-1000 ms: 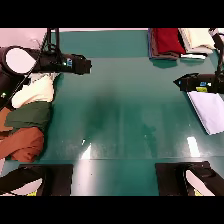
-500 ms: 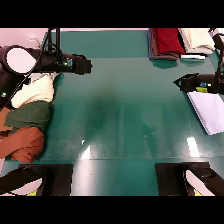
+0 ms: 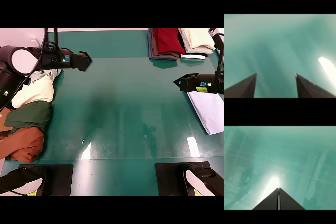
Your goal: Fold the shirts.
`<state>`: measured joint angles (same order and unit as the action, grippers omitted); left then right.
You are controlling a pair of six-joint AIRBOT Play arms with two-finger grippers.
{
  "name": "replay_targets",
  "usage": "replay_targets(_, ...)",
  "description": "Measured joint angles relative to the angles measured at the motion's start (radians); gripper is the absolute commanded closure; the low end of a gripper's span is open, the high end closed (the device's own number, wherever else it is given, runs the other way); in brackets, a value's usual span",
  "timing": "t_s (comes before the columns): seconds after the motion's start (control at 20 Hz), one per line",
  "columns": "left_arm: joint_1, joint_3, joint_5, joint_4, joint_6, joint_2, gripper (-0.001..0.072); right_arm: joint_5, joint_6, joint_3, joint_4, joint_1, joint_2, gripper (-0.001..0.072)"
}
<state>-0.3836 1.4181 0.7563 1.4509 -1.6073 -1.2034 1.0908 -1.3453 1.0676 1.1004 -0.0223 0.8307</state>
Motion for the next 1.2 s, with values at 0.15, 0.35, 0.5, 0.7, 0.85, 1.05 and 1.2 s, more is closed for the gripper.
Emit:
replay_targets(0.15, 0.113, 0.000, -0.018, 0.133, -0.083, -0.072, 0.0134, 0.000, 0.000, 0.000, 0.001, 0.000, 0.000, 0.0694)
replay_targets(0.35, 0.284, 0.000, -0.055, 0.200, -0.139, -0.216, 0.0134, 0.000, 0.000, 0.000, 0.002, 0.000, 0.000, 0.0694)
replay_targets(0.5, 0.381, 0.000, -0.102, 0.223, -0.174, -0.332, 0.0134, 0.000, 0.000, 0.000, 0.002, 0.000, 0.000, 0.0693)
replay_targets(0.7, 0.443, 0.000, -0.192, 0.234, -0.194, -0.447, 0.0135, 0.000, 0.000, 0.000, 0.002, 0.000, 0.000, 0.0694)
replay_targets(0.85, 0.455, 0.001, -0.269, 0.232, -0.203, -0.494, 0.0137, 0.001, 0.000, 0.000, 0.002, 0.000, 0.000, 0.0694)
replay_targets(1.05, 0.461, 0.002, -0.338, 0.231, -0.220, -0.525, 0.0684, 0.005, 0.001, 0.000, 0.002, 0.000, 0.008, 0.0694)
replay_targets(1.2, 0.465, 0.040, -0.328, 0.215, -0.224, -0.530, 0.0684, 0.013, 0.001, 0.000, 0.001, 0.000, 0.024, 0.0694)
